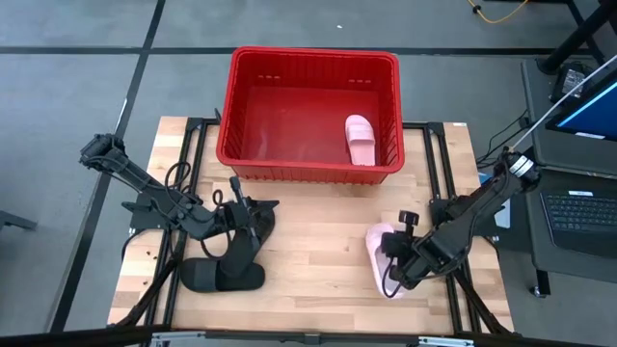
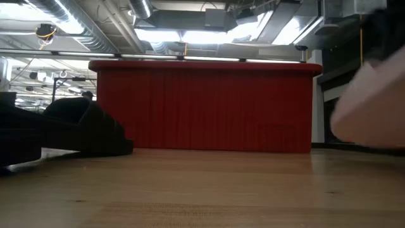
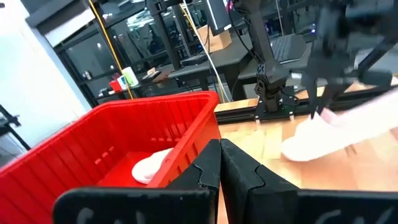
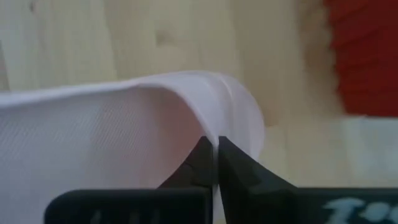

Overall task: Pick and place slides into bin
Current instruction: Put the pink slide into the red container

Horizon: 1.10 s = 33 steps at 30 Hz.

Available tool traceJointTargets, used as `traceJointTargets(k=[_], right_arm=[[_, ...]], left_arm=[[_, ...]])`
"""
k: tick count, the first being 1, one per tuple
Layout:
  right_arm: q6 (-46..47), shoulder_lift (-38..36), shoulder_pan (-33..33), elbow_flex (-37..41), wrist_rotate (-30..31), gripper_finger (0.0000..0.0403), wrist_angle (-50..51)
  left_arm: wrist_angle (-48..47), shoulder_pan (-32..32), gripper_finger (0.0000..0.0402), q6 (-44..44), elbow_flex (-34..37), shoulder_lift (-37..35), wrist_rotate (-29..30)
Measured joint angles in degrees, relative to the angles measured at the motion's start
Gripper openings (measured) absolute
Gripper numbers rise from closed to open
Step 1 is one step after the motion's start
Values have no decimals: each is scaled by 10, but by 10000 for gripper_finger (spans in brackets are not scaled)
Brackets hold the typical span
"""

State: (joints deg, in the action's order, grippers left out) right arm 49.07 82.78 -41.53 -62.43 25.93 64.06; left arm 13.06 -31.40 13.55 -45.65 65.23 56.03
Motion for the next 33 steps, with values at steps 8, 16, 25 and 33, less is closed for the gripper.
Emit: traceJointTargets(k=[8, 16, 25, 33], right_arm=[[-39, 0, 39, -111, 79, 10, 46], [-158, 0, 77, -203, 171, 10, 43], [-291, 0, 130, -258, 239, 10, 4], [-376, 0, 194, -261, 255, 10, -45]], left_arm=[[0, 0, 2, 22, 0, 0, 0], [0, 0, 2, 23, 0, -25, -28], [-43, 2, 2, 15, 0, -113, -96], [-187, 36, 2, -104, 0, -175, -101]])
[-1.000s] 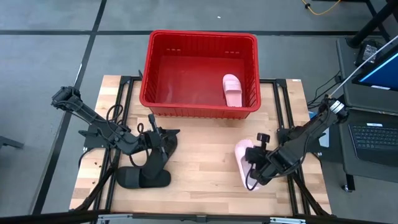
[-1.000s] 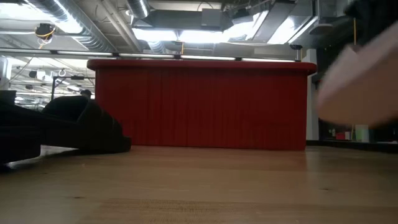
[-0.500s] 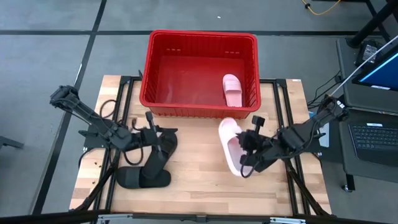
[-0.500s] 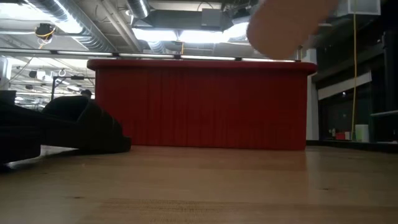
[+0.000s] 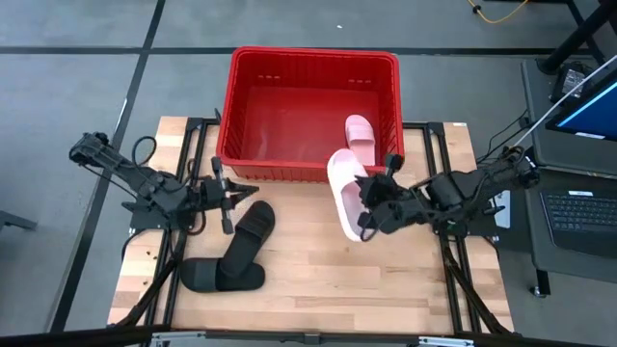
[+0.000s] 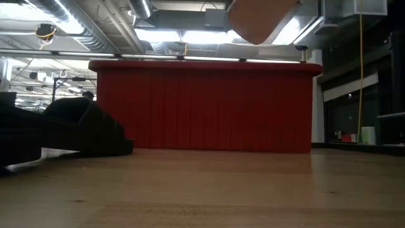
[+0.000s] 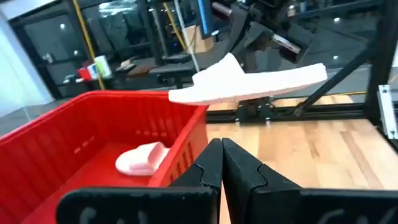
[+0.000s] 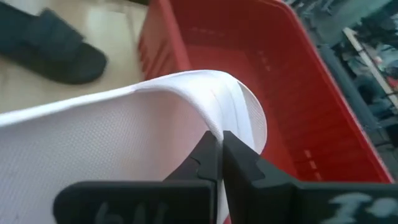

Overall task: Pick and place slides into bin
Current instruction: Put the pink slide into the red container

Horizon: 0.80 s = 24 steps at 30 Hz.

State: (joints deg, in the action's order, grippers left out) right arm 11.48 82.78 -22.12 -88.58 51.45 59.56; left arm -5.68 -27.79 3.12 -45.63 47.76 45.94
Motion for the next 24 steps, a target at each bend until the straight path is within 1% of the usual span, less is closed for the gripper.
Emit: traceJointTargets(k=[4, 8, 12, 14, 19, 22, 24], right_arm=[[-48, 0, 45, 0, 0, 10, -45], [-139, 0, 88, 0, 0, 10, -98], [-214, 0, 136, 0, 0, 10, -126], [-238, 0, 163, 0, 1, 10, -131], [-260, 0, 229, 0, 0, 10, -141], [-314, 0, 256, 0, -18, 10, -164], [-345, 0, 274, 0, -51, 10, -190]], left_arm=[[-5, 29, 2, -3, 0, -11, 1], [-10, 59, 2, 5, 0, -12, 2], [-15, 82, 2, 14, 0, -12, 1], [-26, 92, 2, 6, 0, -12, 1], [-38, 118, 2, 6, 0, -12, -4], [-36, 137, 2, 6, 0, -12, -19], [-35, 150, 2, 5, 0, -12, -22]])
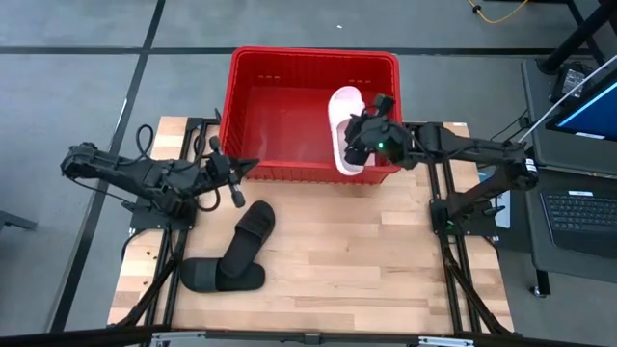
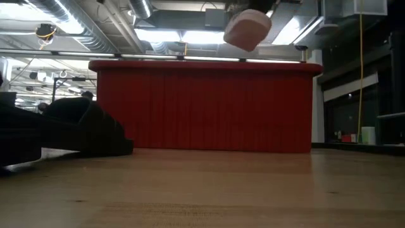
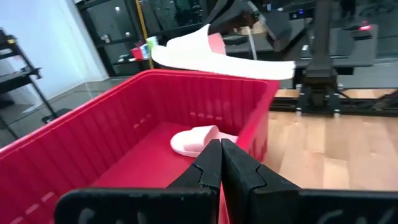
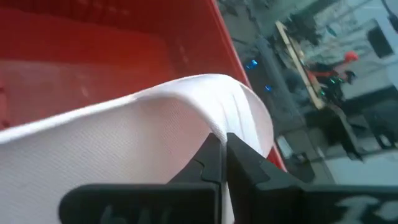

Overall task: Pick and place slides into bin
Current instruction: Put the pink slide into the red container

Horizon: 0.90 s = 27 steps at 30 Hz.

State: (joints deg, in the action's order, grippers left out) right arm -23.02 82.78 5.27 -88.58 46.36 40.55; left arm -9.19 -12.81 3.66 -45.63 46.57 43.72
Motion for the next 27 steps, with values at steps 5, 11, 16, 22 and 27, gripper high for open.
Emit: traceJointTargets(k=[5, 11, 16, 22, 27], right_arm=[[-85, 0, 45, 0, -20, 10, -24], [-101, 0, 104, 0, -46, 10, -50], [-102, 3, 147, 0, -92, 9, -74], [-130, 46, 186, 0, -130, 9, -114], [-135, 107, 211, 1, -136, 9, -144]], left_arm=[[1, 34, 2, -8, 0, 0, 0], [1, 62, 2, -14, 0, 0, 0], [1, 79, 2, -14, 0, 0, 0], [1, 102, 2, -14, 0, 0, 0], [0, 115, 2, -14, 0, 0, 0]])
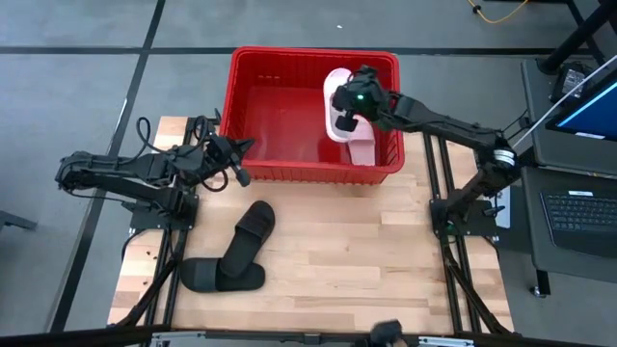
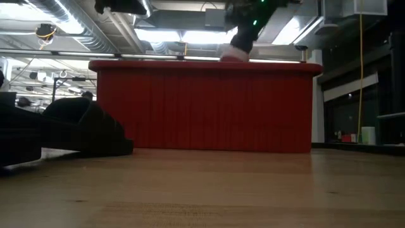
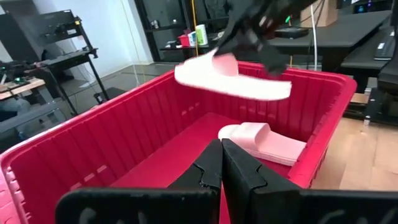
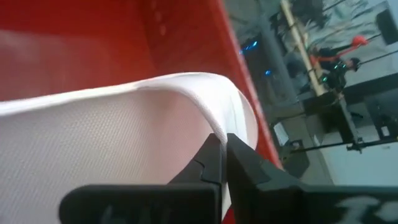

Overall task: Pick and place slides into bin
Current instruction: Put the pink slide into the red container

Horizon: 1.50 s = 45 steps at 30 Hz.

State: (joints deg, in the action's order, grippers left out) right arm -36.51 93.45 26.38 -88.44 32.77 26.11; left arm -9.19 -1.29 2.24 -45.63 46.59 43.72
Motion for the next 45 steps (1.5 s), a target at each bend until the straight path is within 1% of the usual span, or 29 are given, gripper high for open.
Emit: traceJointTargets(k=[6, 11, 16, 22, 26, 30, 34, 40, 45], right_arm=[[-2, 63, 21, 0, -1, 9, -3], [-2, 95, 27, 0, -1, 9, -13], [-2, 119, 28, 0, -48, 9, -14], [-28, 145, 27, 0, -55, 9, -19], [-28, 158, 28, 0, -55, 9, -17], [-28, 174, 28, 0, -73, 9, -15], [-28, 186, 27, 0, -74, 9, -13], [-27, 187, 28, 0, -74, 9, -11], [-26, 187, 28, 0, -75, 9, 11]], left_arm=[[0, 3, 2, 0, 0, 0, 0], [0, 3, 2, 0, 0, 0, 0], [0, 3, 2, 0, 0, 0, 0], [-1, 3, 2, 0, 0, 0, 0], [-1, 3, 2, 0, 0, 0, 0], [-1, 3, 2, 0, 0, 0, 0], [-1, 3, 2, 0, 0, 0, 0], [-1, 3, 2, 0, 0, 0, 0], [-1, 3, 2, 0, 0, 0, 0]])
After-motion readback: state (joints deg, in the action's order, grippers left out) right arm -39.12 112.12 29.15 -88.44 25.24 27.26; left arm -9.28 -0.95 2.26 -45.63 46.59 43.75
